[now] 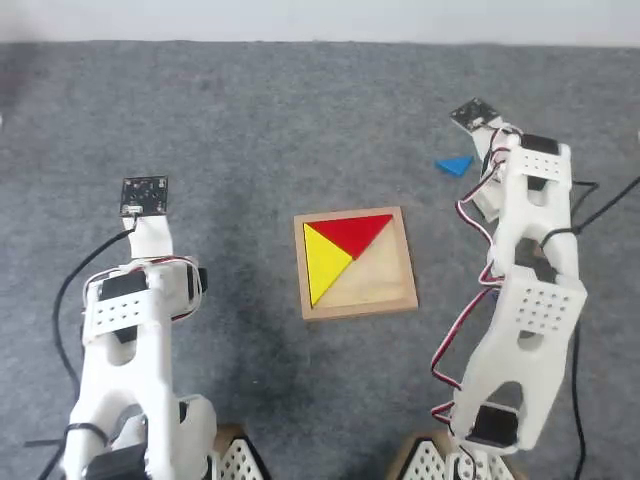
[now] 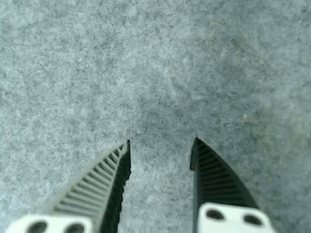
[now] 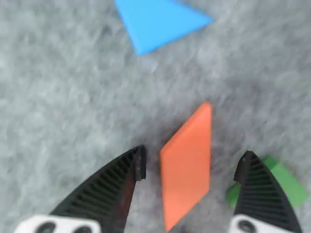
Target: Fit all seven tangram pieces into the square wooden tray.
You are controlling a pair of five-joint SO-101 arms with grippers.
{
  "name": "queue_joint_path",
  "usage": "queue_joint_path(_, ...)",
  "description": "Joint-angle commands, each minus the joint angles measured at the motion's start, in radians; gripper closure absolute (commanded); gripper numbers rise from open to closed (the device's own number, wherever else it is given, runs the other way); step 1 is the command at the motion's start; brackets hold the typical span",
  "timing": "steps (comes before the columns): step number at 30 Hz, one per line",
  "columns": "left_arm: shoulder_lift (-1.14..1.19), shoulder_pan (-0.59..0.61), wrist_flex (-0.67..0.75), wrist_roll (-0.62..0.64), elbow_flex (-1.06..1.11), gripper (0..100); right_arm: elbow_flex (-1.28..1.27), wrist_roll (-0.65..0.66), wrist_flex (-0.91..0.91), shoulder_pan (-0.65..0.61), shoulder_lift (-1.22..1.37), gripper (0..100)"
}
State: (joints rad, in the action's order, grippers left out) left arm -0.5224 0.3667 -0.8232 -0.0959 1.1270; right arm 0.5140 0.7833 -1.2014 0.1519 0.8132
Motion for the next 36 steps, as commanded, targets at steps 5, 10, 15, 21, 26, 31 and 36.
queue_joint_path(5,-0.026,-0.008,0.02,-0.006,-0.005,80,0.167,0.017,-0.12,0.022,0.096,90.5)
queue_joint_path(10,-0.026,-0.008,0.02,-0.006,-0.005,80,0.176,-0.018,-0.2,0.018,0.108,96.5)
queue_joint_path(15,-0.026,-0.008,0.02,-0.006,-0.005,80,0.244,-0.229,-0.278,0.002,0.105,98.4)
queue_joint_path(21,-0.026,-0.009,0.02,-0.006,-0.005,80,0.557,-0.526,-0.524,-0.079,0.105,98.9)
queue_joint_path(26,-0.026,-0.009,0.02,-0.006,-0.005,80,0.764,-0.687,-0.598,-0.162,0.082,99.0)
queue_joint_path(31,-0.026,-0.017,0.02,-0.006,-0.004,80,0.566,-0.736,-0.599,-0.268,-0.048,99.0)
queue_joint_path(36,-0.026,-0.034,0.02,-0.006,-0.001,80,0.186,-0.747,-0.598,-0.34,-0.36,98.7)
